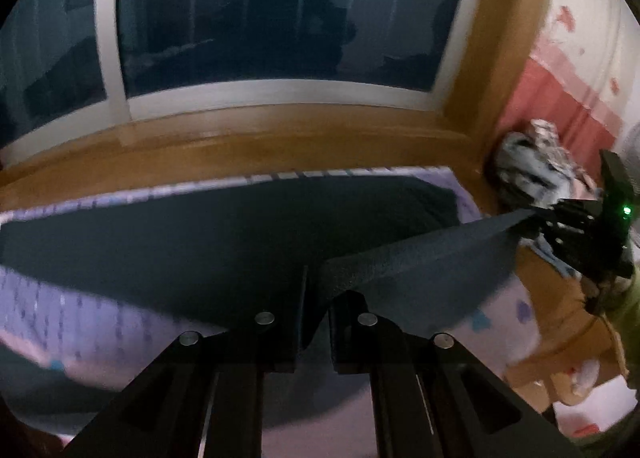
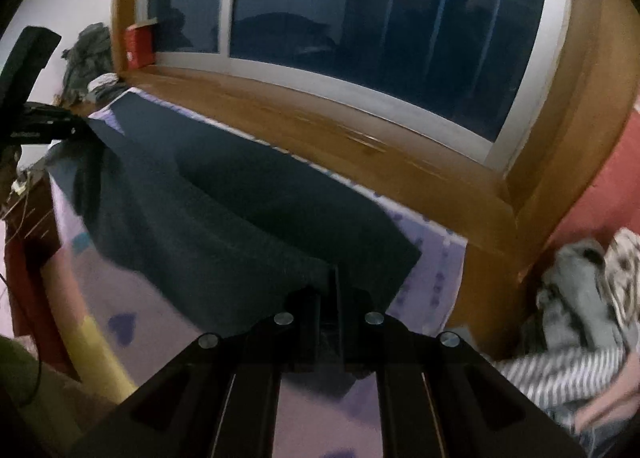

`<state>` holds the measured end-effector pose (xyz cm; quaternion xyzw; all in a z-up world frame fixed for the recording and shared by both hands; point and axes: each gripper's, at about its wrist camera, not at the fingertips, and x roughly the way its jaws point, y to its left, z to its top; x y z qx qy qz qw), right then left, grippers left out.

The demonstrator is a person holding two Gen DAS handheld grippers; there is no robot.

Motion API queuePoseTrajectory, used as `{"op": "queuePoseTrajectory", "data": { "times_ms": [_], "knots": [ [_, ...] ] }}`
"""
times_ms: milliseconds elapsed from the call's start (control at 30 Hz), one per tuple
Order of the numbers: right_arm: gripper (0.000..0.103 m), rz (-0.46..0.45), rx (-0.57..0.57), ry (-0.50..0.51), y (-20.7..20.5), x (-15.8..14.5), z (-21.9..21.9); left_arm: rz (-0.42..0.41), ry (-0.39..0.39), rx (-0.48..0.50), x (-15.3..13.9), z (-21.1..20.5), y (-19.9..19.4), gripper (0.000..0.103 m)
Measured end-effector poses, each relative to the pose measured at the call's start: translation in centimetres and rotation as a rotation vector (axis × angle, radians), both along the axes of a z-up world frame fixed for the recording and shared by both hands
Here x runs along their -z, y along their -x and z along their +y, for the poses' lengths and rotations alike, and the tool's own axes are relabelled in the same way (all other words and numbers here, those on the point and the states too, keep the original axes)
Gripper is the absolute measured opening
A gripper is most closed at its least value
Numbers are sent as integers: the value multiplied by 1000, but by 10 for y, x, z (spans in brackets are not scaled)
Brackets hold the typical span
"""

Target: Fold clothes

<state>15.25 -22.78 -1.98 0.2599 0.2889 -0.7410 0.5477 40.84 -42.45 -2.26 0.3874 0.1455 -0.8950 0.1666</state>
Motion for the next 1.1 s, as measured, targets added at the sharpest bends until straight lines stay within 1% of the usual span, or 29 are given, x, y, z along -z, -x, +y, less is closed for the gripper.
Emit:
{"op": "queuePoseTrajectory", "data": {
  "times_ms": [33, 67, 133, 200, 400, 567, 667, 733, 767, 800, 833, 867, 933, 967, 1033, 1100],
  "knots": [
    [5, -5, 0, -6, 10, 3, -11, -19, 12, -14, 6, -14, 18, 8],
    [5, -17, -3, -12, 21, 8, -23, -29, 12, -21, 11, -20, 27, 8],
    [5, -32, -4, -32, 39, 20, -42, -52, -4, -36, 26, -40, 53, 8],
    [5, -55, -5, -54, 57, 33, -62, -71, -5, -46, 37, -53, 71, 8],
    [5, -115, 25, -120, 96, 70, -96, -117, -2, -62, 62, -81, 116, 8],
    [5, -162, 82, -126, 122, 85, -115, -159, -3, -46, 86, -104, 152, 8],
    [6, -163, 105, -145, 132, 96, -127, -209, -13, -35, 111, -118, 170, 8],
    [10, -148, 117, -164, 136, 105, -135, -234, -36, -33, 126, -123, 176, 9],
    [20, -138, 123, -176, 137, 109, -138, -248, -52, -34, 135, -126, 179, 11],
    [32, -121, 141, -187, 138, 113, -140, -258, -61, -38, 141, -129, 180, 13],
    [39, -107, 162, -194, 140, 115, -141, -255, -66, -37, 145, -130, 180, 14],
    [47, -115, 180, -189, 143, 113, -138, -252, -71, -35, 148, -131, 179, 14],
    [49, -137, 214, -179, 149, 108, -130, -252, -86, -25, 147, -133, 177, 16],
    [49, -151, 229, -174, 151, 105, -126, -257, -95, -25, 145, -134, 176, 19],
    [49, -161, 271, -141, 154, 89, -109, -259, -101, -28, 138, -135, 172, 23],
    [49, -156, 293, -101, 151, 71, -93, -221, -99, -18, 123, -131, 163, 23]
  ]
}}
